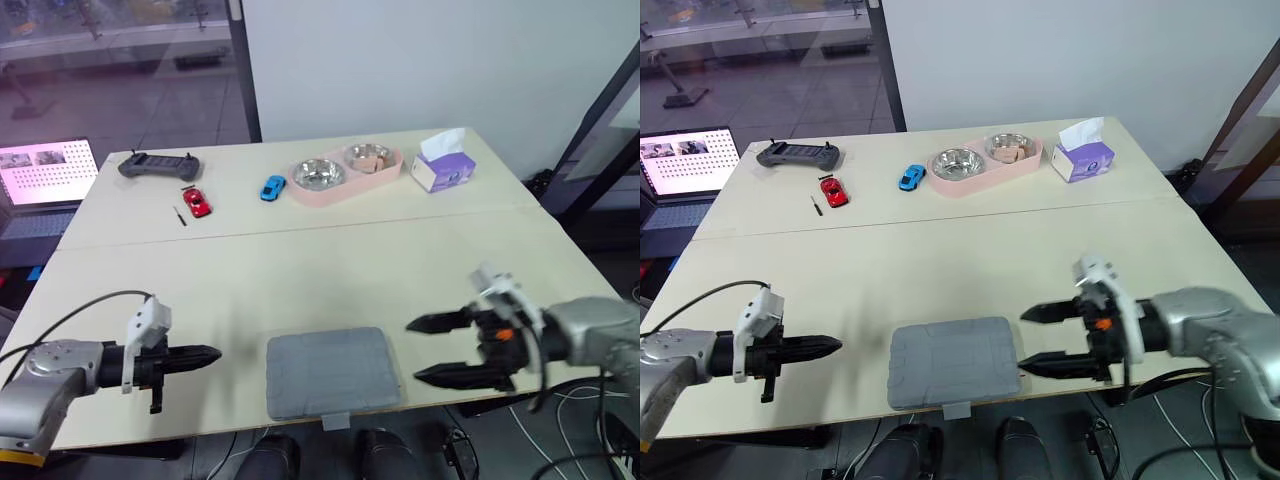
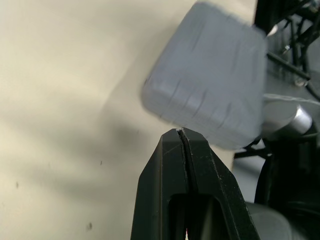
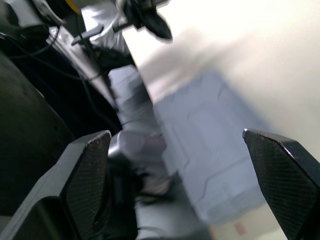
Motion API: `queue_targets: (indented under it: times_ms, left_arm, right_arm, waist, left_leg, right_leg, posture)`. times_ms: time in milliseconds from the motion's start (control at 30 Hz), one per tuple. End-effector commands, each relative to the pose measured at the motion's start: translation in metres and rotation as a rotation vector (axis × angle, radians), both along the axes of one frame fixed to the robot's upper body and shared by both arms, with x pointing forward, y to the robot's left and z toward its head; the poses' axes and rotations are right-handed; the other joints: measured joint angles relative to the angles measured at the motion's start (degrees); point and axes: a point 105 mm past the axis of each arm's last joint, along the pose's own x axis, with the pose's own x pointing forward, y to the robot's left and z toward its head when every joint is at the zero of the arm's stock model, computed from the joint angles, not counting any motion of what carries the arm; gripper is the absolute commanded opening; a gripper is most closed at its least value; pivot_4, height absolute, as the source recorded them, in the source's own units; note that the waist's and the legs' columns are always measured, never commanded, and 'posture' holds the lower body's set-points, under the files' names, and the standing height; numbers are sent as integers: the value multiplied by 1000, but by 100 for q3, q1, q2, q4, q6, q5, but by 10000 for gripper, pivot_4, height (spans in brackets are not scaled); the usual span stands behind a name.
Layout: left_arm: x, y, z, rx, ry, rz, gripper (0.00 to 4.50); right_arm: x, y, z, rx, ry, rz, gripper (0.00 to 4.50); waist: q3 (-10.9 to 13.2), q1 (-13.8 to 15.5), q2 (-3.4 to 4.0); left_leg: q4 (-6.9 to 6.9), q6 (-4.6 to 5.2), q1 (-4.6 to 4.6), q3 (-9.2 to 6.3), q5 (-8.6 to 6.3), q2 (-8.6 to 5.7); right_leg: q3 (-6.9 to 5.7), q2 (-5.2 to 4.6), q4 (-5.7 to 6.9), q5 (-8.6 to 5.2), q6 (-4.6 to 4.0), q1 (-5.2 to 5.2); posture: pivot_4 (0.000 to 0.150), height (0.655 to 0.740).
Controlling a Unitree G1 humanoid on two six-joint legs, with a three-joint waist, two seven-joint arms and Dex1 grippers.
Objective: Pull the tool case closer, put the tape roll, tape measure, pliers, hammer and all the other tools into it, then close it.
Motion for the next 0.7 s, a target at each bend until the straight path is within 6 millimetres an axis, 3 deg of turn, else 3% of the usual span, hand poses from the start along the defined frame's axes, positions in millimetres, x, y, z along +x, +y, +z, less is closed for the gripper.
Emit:
queue_targets:
  times_ms: [33, 300, 700]
  left_arm:
    - [-5, -4, 26, -36, -79, -67, 0]
    - [-6, -18, 67, -56, -180, -99, 0]
    - [-5, -22, 75, -49, -217, -60, 0]
  right_arm:
    - [9, -9, 10, -93, -194, -80, 44505]
    - [12, -37, 1, -229, -330, -128, 44505]
    - [11, -39, -18, -222, -311, -113, 44505]
  waist:
    - [5, 17, -2]
    - [16, 30, -16]
    - [19, 27, -16]
  left_leg:
    - [-1, 0, -2, 0, 0, -1]
    - [-10, 2, -16, 3, -1, -7]
    - [-7, 2, -8, 3, 0, -5]
  right_leg:
    - [0, -2, 0, 0, -1, -2]
    - [-4, -8, -26, 0, 3, -3]
    - [-3, -5, -22, 0, 1, 4]
  posture:
    - [1500, 7400]
    - [1500, 7400]
    - [1500, 7400]
